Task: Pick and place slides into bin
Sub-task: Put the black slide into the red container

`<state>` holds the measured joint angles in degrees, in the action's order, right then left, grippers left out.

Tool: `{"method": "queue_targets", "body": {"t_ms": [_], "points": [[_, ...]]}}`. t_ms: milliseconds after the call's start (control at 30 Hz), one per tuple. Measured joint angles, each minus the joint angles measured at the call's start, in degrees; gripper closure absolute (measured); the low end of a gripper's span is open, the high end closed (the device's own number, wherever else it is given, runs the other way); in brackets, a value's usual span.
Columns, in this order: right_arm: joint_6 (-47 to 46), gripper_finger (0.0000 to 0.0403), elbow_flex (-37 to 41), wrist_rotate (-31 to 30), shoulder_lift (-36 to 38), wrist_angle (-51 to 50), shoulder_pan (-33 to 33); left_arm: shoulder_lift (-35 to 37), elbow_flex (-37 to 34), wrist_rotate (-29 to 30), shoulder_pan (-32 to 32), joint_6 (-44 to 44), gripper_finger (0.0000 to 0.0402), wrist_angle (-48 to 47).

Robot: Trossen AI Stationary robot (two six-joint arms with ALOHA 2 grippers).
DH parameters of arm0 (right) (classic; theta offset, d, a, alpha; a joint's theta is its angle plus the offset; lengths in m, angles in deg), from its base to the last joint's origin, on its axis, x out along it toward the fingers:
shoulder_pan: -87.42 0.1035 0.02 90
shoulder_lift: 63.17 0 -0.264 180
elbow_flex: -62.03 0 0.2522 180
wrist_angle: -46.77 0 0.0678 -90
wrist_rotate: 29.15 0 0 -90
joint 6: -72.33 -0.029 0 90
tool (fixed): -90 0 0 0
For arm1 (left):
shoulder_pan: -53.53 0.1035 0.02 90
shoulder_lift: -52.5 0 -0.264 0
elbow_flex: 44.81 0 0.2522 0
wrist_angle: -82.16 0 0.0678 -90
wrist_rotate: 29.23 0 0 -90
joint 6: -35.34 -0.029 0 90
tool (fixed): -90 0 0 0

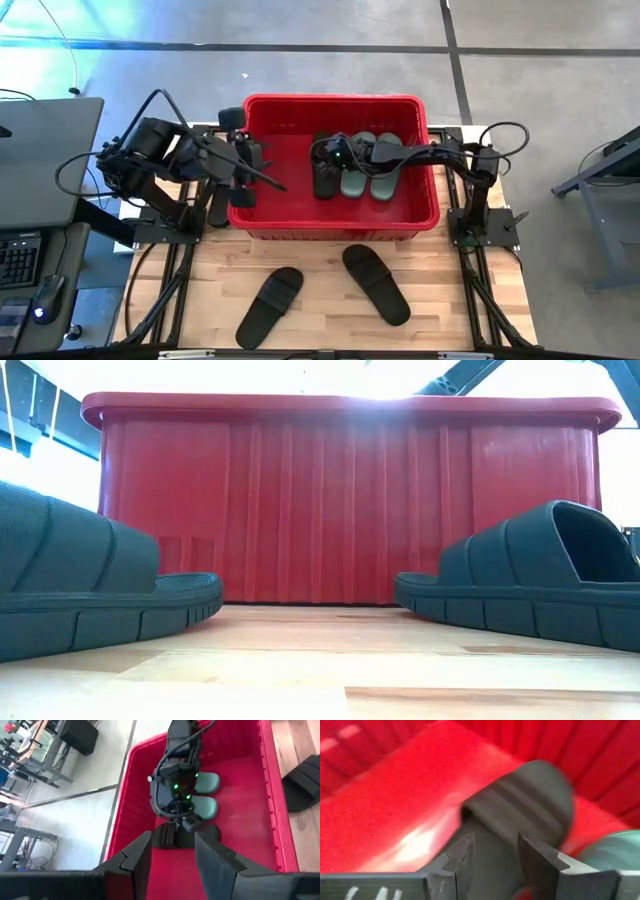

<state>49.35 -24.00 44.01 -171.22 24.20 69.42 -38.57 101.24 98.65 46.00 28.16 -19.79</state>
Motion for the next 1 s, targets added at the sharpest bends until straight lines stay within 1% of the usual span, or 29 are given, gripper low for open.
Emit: {"method": "queue_targets", "body": {"t_ms": [133,233,367,467,600,667,800,867,1000], "points": [[-0.85,0.0265,0.00,4.53,1.01,0.14,1.70,0.03,-2.10,-0.78,0.00,0.02,0.0268,-0.55],[0.48,0.0265,0.02,5.58,3.01,0.80,4.35,-0.06,-2.77,-4.90,-0.01,0.04,0.0268,-0.60],[4.53,0.0265,0.02,0.02,7.73,2.90,8.52,0.01,-2.77,-11.14,-0.20,-1.01,0.0268,-0.62],[9.22,0.0265,0.02,-2.16,12.63,5.79,10.98,0.01,-2.77,-15.30,-1.90,-4.16,0.0268,-0.80],[12.93,0.0265,0.02,-2.58,18.64,5.60,13.95,0.01,-2.77,-23.30,-6.70,-7.19,0.0268,-1.19],[14.10,0.0265,0.02,-3.32,21.05,3.63,15.17,-0.56,-2.71,-25.42,-9.86,-6.38,0.0268,-1.86],[13.80,0.0265,0.00,-8.26,23.67,-1.66,16.62,-3.26,-2.73,-24.58,-16.85,-2.29,0.0268,-1.85],[11.83,0.0265,0.00,-9.06,24.14,-5.05,17.10,-4.87,-2.73,-24.62,-20.39,-1.41,0.0268,-1.87],[7.07,0.0265,0.02,-8.32,23.84,-9.69,18.07,-9.09,-2.74,-24.48,-26.95,-0.29,0.0268,-1.85]]}}
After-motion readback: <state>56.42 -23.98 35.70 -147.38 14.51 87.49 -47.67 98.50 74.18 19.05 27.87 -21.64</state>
